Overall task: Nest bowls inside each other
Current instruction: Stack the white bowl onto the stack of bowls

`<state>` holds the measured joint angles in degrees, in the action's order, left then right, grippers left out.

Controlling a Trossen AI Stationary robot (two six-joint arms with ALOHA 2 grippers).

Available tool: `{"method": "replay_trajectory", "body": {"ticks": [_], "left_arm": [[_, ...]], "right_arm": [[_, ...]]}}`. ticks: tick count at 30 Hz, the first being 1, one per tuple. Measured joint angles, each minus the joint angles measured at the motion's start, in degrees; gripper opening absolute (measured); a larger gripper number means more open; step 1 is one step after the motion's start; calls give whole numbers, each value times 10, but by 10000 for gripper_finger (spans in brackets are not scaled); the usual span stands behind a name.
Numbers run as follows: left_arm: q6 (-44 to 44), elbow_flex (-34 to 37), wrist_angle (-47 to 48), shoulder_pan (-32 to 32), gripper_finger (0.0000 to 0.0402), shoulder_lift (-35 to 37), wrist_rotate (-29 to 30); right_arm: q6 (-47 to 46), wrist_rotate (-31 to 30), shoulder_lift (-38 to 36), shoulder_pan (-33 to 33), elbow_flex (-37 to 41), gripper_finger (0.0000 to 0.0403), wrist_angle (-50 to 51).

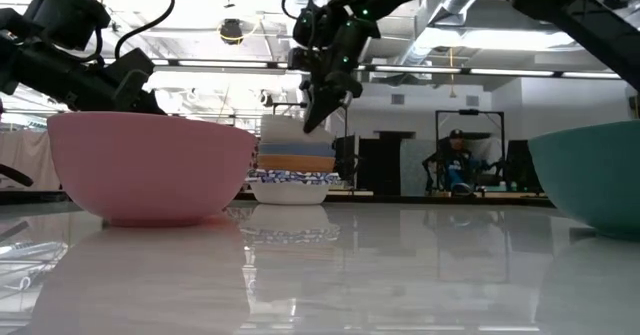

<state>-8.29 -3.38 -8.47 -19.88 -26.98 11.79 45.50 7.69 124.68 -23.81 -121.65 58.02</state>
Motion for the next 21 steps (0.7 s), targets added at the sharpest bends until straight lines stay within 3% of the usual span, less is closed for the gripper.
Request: {"method": "replay_trajectory", "body": {"ticks": [21], "left_arm": [[0, 0, 0, 0, 148, 0, 0]], "right_arm": [[-4, -1, 22, -2, 1, 14, 12]]}}
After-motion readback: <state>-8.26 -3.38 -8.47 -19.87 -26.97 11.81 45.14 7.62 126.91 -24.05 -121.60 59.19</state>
